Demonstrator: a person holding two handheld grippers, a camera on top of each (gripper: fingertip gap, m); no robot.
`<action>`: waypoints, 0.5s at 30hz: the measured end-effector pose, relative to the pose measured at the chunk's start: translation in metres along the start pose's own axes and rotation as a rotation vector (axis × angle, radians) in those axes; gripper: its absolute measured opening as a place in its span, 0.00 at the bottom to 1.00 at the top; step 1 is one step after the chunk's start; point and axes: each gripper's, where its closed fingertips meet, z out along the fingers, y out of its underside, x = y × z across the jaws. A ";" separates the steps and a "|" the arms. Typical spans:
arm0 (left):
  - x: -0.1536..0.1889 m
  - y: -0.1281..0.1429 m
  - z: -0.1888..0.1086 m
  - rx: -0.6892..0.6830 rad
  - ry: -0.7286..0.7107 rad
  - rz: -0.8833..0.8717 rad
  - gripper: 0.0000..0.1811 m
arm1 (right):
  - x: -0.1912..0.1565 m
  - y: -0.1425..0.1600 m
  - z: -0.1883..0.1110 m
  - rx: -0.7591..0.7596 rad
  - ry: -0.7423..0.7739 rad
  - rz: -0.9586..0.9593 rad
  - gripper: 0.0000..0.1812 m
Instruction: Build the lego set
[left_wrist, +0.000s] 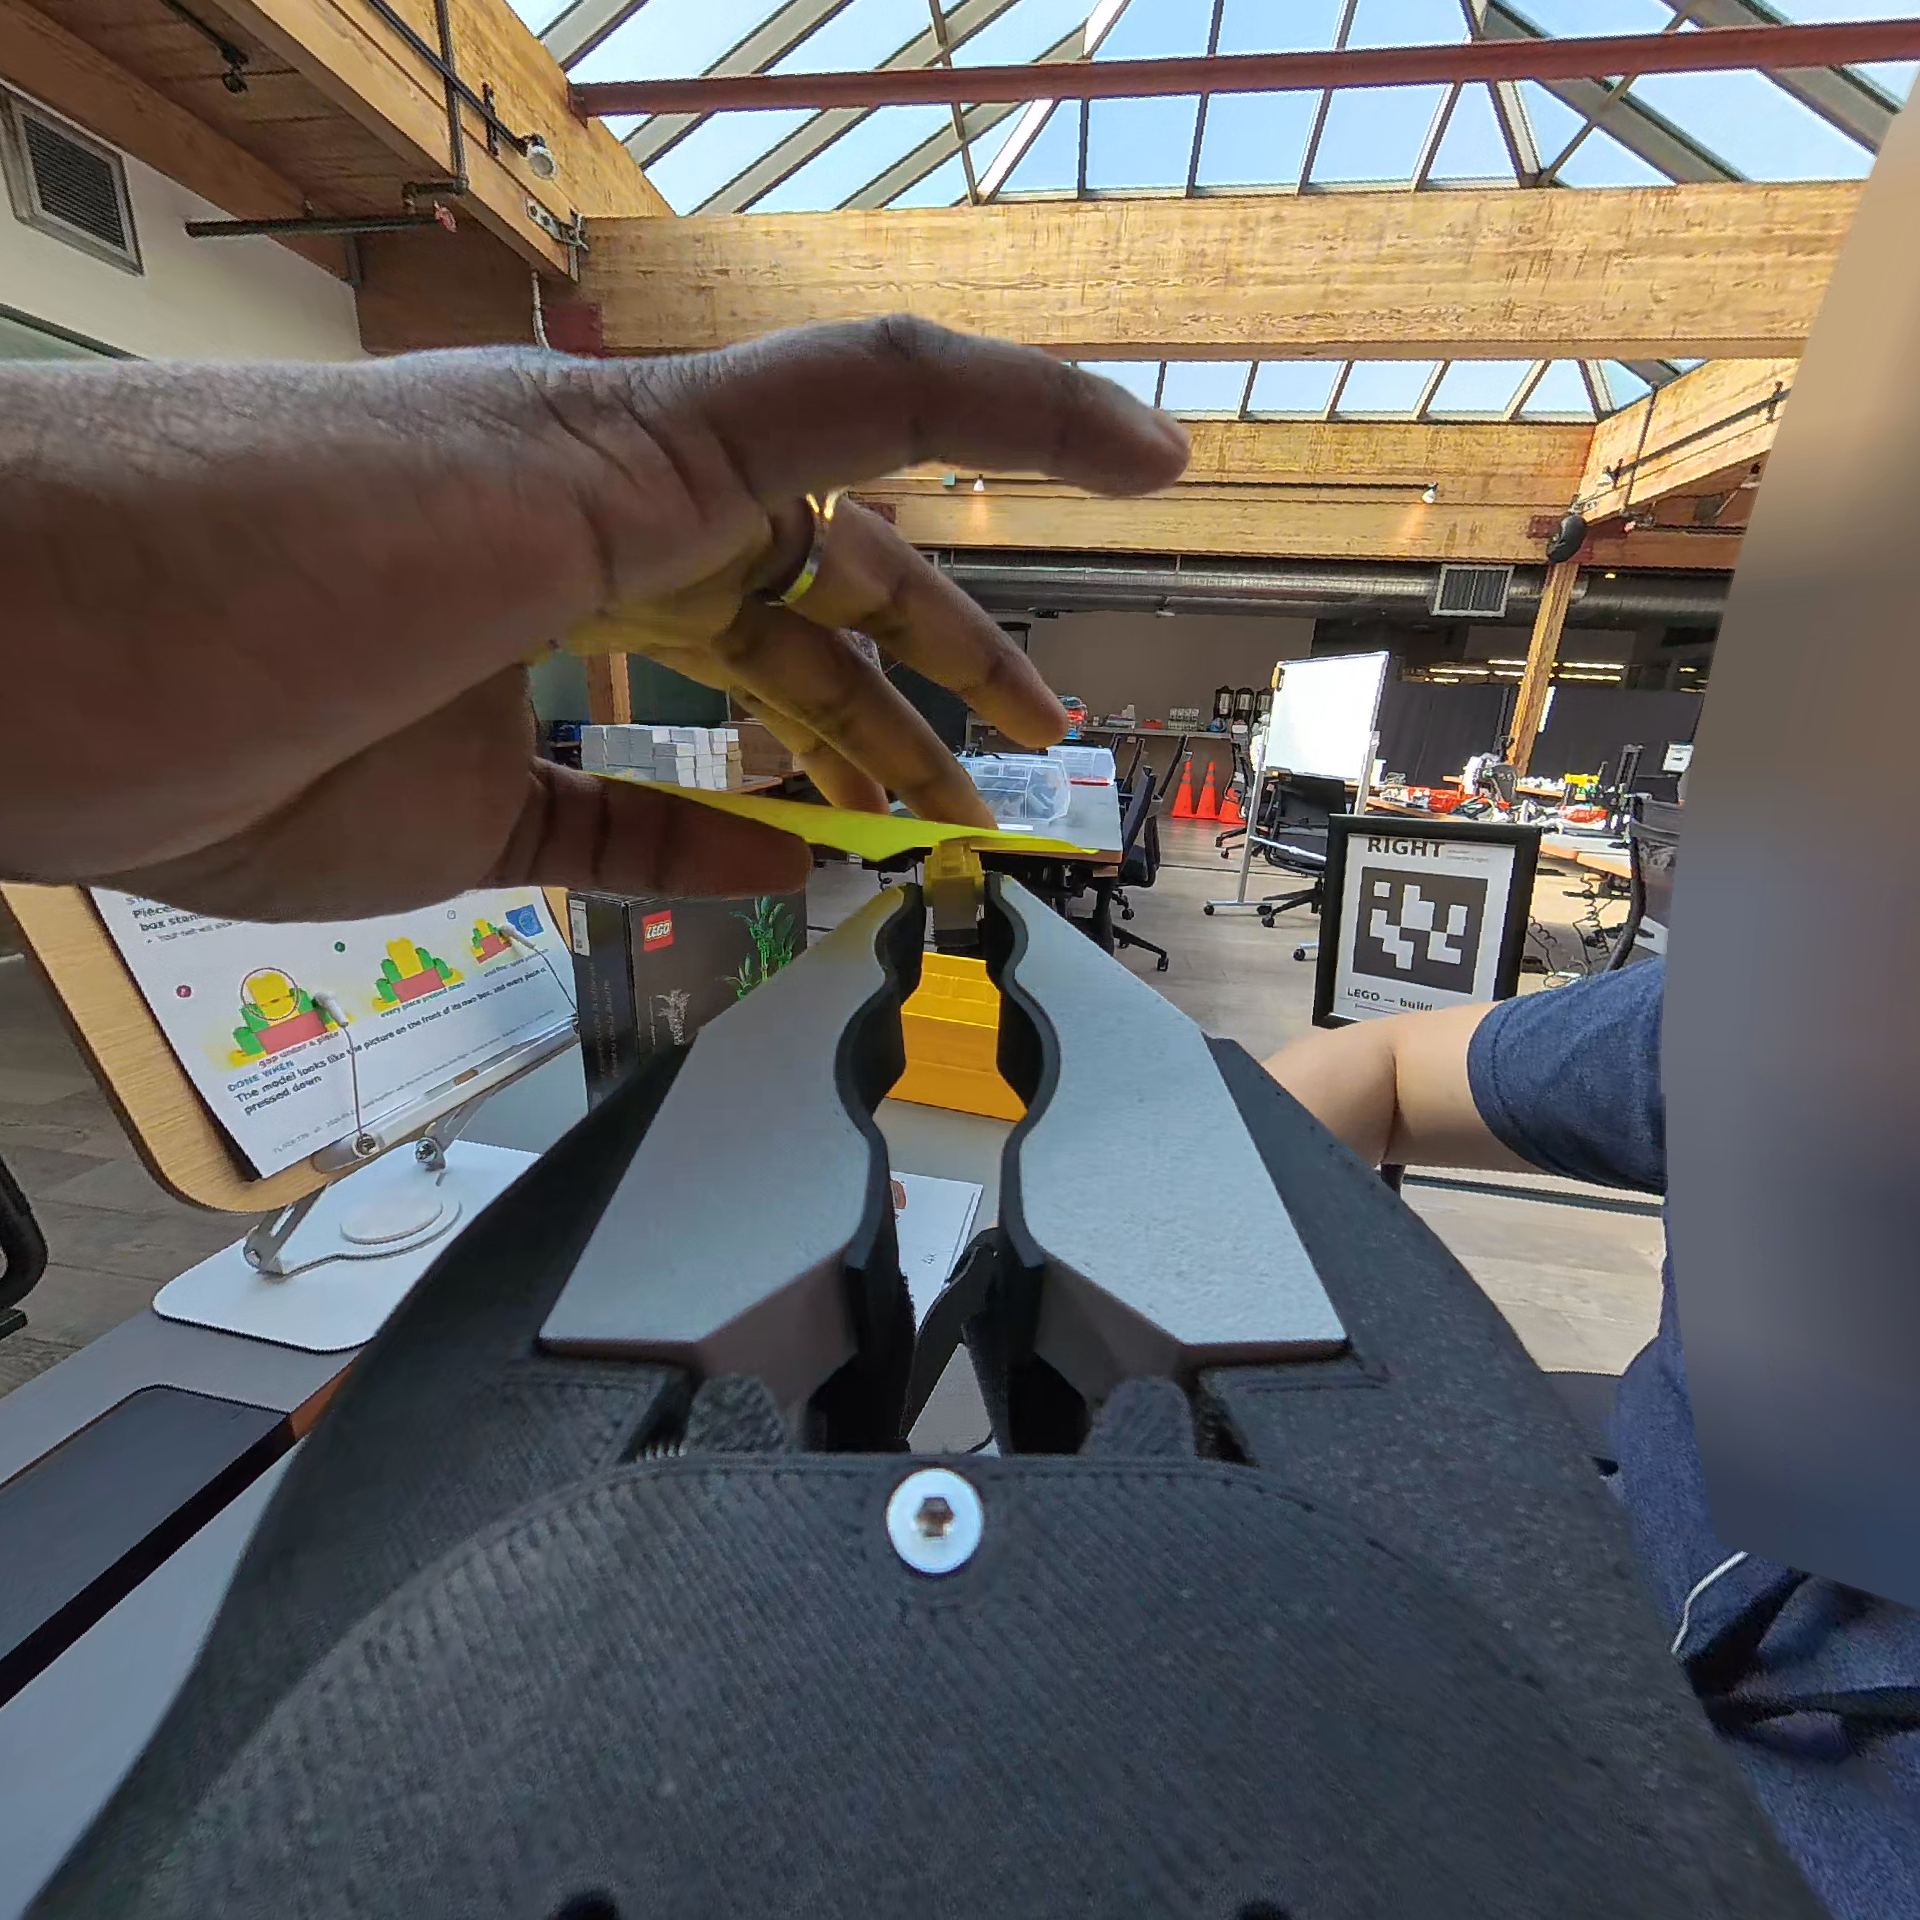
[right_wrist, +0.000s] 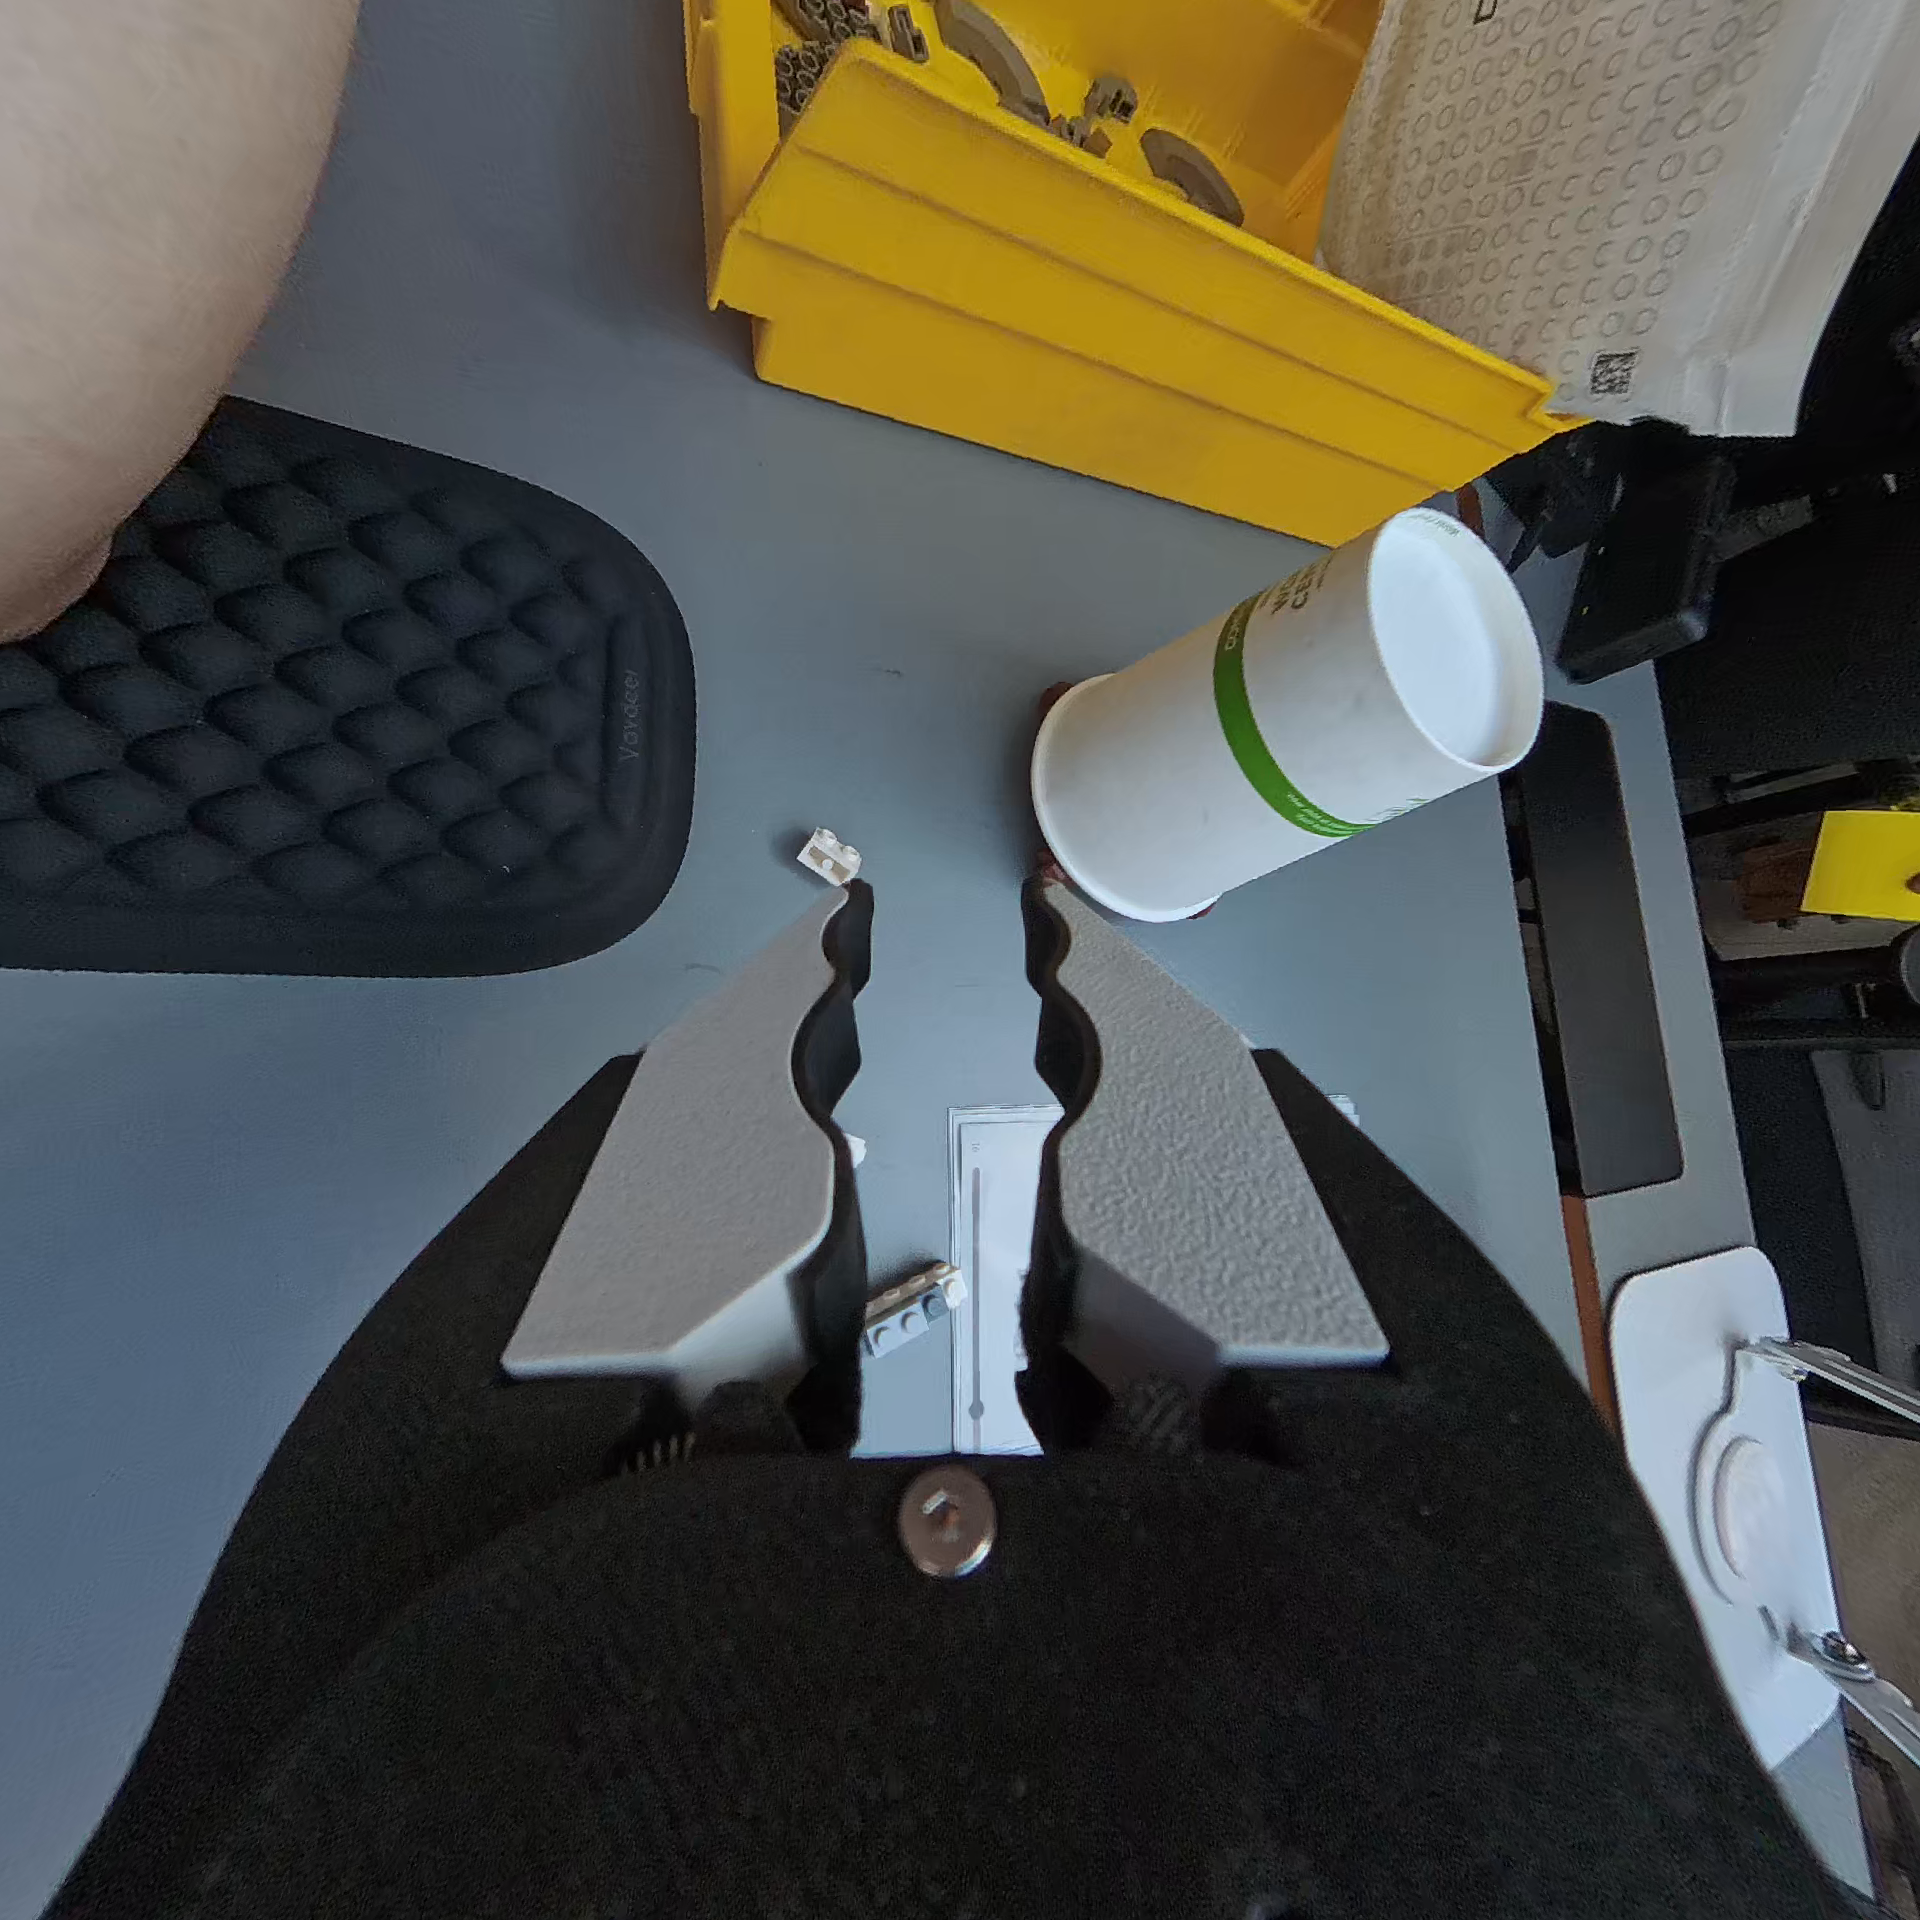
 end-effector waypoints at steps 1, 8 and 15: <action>0.000 -0.001 -0.001 0.004 -0.001 -0.001 0.05 | -0.002 0.002 0.003 -0.002 -0.009 0.011 0.16; -0.002 -0.003 -0.005 0.019 -0.012 0.001 0.05 | -0.024 0.016 0.038 -0.023 -0.154 0.123 0.16; 0.000 -0.005 -0.008 0.025 -0.012 0.006 0.05 | -0.026 0.024 0.069 -0.078 -0.221 0.378 0.16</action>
